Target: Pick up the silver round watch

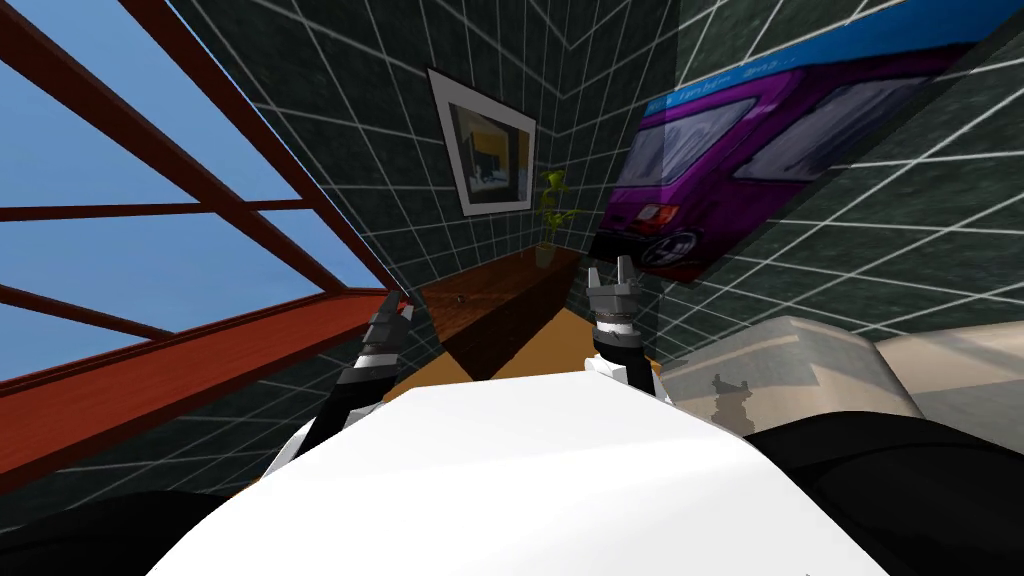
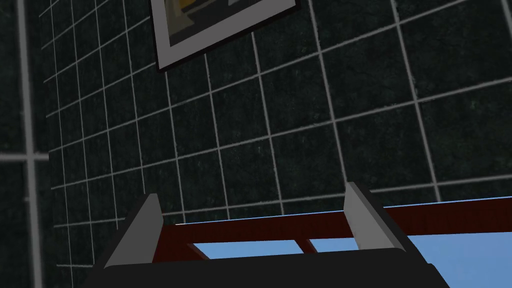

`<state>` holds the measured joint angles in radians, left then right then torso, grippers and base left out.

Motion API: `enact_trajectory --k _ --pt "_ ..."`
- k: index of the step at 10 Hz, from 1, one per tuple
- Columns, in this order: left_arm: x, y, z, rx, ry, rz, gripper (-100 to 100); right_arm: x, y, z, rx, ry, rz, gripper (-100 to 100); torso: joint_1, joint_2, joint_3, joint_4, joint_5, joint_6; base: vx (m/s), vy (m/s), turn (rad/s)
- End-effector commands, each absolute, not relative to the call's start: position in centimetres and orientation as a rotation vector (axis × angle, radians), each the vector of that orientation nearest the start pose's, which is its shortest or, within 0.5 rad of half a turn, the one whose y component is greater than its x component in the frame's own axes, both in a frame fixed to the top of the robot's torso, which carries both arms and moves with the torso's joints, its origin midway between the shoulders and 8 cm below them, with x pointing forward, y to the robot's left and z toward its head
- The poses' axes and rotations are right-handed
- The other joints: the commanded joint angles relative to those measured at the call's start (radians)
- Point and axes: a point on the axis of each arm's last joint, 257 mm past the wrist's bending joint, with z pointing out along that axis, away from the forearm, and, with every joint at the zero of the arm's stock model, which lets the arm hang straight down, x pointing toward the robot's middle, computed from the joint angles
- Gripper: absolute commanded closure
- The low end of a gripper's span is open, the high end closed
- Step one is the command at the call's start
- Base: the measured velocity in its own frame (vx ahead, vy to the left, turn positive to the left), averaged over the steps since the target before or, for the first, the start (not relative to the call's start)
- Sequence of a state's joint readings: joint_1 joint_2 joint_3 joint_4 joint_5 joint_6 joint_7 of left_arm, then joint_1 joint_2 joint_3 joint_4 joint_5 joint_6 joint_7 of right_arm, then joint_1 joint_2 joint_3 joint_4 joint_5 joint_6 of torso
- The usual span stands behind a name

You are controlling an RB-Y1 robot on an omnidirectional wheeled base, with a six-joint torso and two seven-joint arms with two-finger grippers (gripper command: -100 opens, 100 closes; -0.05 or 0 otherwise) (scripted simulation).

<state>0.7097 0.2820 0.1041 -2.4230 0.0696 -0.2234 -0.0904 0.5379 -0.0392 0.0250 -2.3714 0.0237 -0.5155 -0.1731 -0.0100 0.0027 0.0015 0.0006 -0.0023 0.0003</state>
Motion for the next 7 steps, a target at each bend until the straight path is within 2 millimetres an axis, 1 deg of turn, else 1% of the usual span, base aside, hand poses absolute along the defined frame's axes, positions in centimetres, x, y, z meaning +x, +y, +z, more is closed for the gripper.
enact_trajectory --k 1,2,3,4,5,6,7 --pt "33.5 32.7 -4.4 -0.713 1.118 -0.955 -100 32.2 -26.3 5.5 0.623 0.570 1.482 0 0.000 0.000 0.000 0.000 0.000 0.000 -0.021 -0.153 -0.233" --pt "33.5 32.8 -4.7 -0.721 1.125 -0.950 -100 32.2 -26.3 5.5 0.623 0.570 1.482 0 0.000 0.000 0.000 0.000 0.000 0.000 -0.012 -0.095 -0.060" --pt "33.2 33.9 -5.9 -0.745 1.174 -0.904 -100 32.2 -26.3 5.5 0.623 0.570 1.482 0 0.003 0.000 0.000 0.000 0.001 -0.001 -0.014 -0.105 -0.142" --pt "32.8 34.9 -6.8 -0.762 1.218 -0.863 -100 32.2 -26.3 5.5 0.623 0.570 1.482 0 0.003 0.000 0.000 0.000 0.001 0.000 -0.022 -0.128 -0.277" --pt "32.8 35.0 -7.1 -0.770 1.224 -0.858 -100 32.2 -26.3 5.5 0.623 0.570 1.482 0 0.002 0.000 0.000 0.000 0.000 0.000 -0.010 -0.087 -0.071" --pt "32.3 36.1 -8.3 -0.794 1.274 -0.811 -100 32.2 -26.3 5.5 0.623 0.570 1.482 0 0.004 0.000 0.000 0.000 0.001 -0.001 0.015 -0.076 -0.144" --pt "32.3 36.1 -8.3 -0.795 1.274 -0.810 -100 32.2 -26.3 5.5 0.623 0.570 1.482 0 0.005 -0.001 -0.001 0.000 0.001 0.000 0.016 -0.060 -0.077"
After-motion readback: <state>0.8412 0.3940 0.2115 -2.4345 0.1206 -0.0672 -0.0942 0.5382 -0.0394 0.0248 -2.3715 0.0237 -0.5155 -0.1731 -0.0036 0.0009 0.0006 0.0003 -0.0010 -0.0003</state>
